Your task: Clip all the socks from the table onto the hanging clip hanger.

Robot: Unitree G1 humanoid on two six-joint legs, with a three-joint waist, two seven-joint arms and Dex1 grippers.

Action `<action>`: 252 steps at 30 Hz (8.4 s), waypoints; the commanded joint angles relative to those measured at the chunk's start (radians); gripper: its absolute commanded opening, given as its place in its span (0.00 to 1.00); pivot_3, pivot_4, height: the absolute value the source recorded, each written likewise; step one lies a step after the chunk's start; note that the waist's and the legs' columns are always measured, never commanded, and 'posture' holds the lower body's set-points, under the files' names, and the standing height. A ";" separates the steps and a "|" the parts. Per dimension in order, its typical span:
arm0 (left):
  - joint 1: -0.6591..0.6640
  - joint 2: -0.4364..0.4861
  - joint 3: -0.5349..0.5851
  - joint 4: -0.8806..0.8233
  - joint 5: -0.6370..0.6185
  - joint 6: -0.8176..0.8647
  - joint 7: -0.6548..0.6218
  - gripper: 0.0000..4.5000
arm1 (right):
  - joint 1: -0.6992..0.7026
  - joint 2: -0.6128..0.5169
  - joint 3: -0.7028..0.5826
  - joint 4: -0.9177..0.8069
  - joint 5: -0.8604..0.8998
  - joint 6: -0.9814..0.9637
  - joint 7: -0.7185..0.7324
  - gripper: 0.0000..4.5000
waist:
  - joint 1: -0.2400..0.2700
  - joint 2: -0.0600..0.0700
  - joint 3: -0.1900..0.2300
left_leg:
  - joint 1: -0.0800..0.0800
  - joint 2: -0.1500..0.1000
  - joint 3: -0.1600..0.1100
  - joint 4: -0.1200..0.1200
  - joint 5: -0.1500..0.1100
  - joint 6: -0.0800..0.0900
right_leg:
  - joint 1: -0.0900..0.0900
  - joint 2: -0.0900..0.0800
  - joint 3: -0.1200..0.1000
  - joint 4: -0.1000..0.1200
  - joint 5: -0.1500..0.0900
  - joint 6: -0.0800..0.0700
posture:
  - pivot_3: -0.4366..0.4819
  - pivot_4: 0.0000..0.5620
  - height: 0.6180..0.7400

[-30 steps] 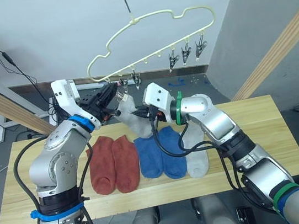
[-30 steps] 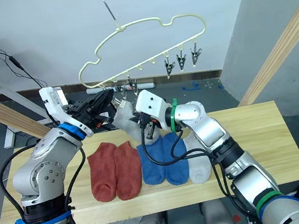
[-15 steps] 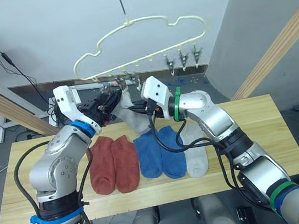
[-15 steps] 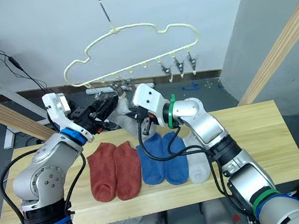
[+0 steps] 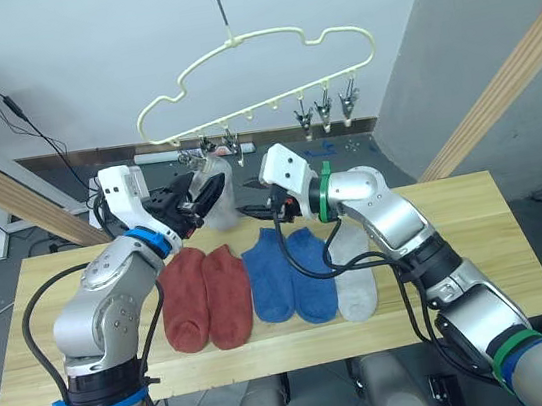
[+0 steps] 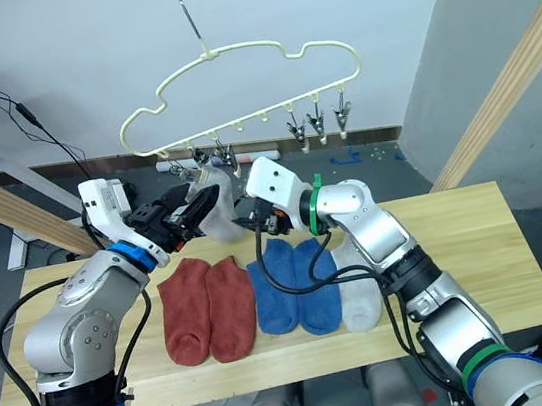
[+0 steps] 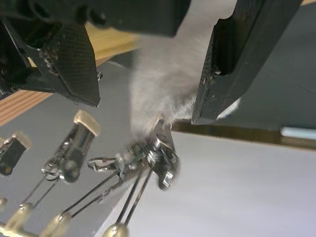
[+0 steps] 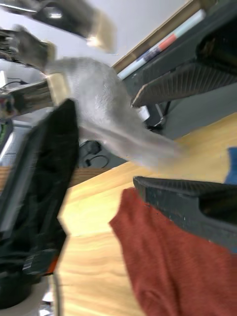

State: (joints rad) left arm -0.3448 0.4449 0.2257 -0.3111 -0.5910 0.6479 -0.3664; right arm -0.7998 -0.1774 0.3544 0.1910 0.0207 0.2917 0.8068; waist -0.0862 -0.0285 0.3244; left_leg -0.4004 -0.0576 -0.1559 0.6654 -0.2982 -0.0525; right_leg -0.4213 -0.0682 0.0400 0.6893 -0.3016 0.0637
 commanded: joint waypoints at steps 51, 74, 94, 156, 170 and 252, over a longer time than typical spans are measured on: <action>-0.061 -0.131 -0.083 0.296 0.418 -0.690 0.068 0.75 | 0.319 -0.501 -0.331 -0.675 0.272 0.417 -0.019 0.47 | 0.002 -0.002 0.001 | 0.000 -0.001 0.004 0.001 0.001 0.002 | 0.001 -0.002 0.001 0.001 0.001 0.001 | 0.35 0.61 1.00; -0.089 -0.162 -0.088 0.248 0.426 -0.638 0.101 0.75 | 0.330 -0.523 -0.372 -0.681 0.347 0.405 -0.004 0.47 | 0.003 -0.002 0.001 | 0.000 -0.001 0.005 0.001 0.001 0.002 | 0.001 -0.002 0.001 0.001 0.001 0.002 | 0.35 0.62 1.00; -0.079 -0.194 -0.081 0.201 0.436 -0.617 0.172 0.43 | 0.231 -0.482 -0.373 -0.609 0.464 0.323 0.064 0.48 | 0.002 -0.002 0.001 | 0.000 0.000 0.006 0.001 0.001 0.002 | 0.001 -0.001 0.001 0.001 0.001 0.002 | 0.35 0.62 1.00; -0.091 -0.154 -0.060 0.152 0.358 -0.505 0.129 0.00 | 0.460 -0.253 -0.109 -0.112 -0.031 0.072 -0.264 0.98 | 0.004 -0.003 0.002 | 0.000 0.000 0.007 0.012 0.002 0.004 | 0.001 0.000 0.003 0.007 0.007 0.005 | 0.39 0.63 1.00; -0.082 -0.136 -0.059 0.148 0.323 -0.451 0.096 0.00 | 0.451 -0.221 -0.097 -0.008 -0.078 0.127 -0.257 0.29 | 0.003 -0.003 0.002 | 0.001 0.000 0.007 0.012 0.002 0.004 | 0.002 0.000 0.003 0.008 0.007 0.005 | 0.40 0.65 1.00; 0.016 -0.069 -0.164 -0.076 0.256 -0.336 0.009 0.47 | 0.122 -0.240 -0.119 -0.386 0.054 0.175 0.068 0.55 | 0.014 -0.003 0.006 | -0.003 -0.001 0.005 0.008 0.002 0.004 | 0.000 -0.002 0.001 -0.003 0.007 0.005 | 0.40 0.63 1.00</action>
State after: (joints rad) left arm -0.3404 0.3831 0.0802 -0.3497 -0.3658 0.3556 -0.3601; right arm -0.6820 -0.4040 0.2699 -0.1190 0.0431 0.4390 0.8667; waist -0.0726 -0.0316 0.3304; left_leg -0.4035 -0.0586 -0.1515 0.6730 -0.2967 -0.0485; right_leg -0.4209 -0.0704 0.0403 0.6860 -0.2941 0.0684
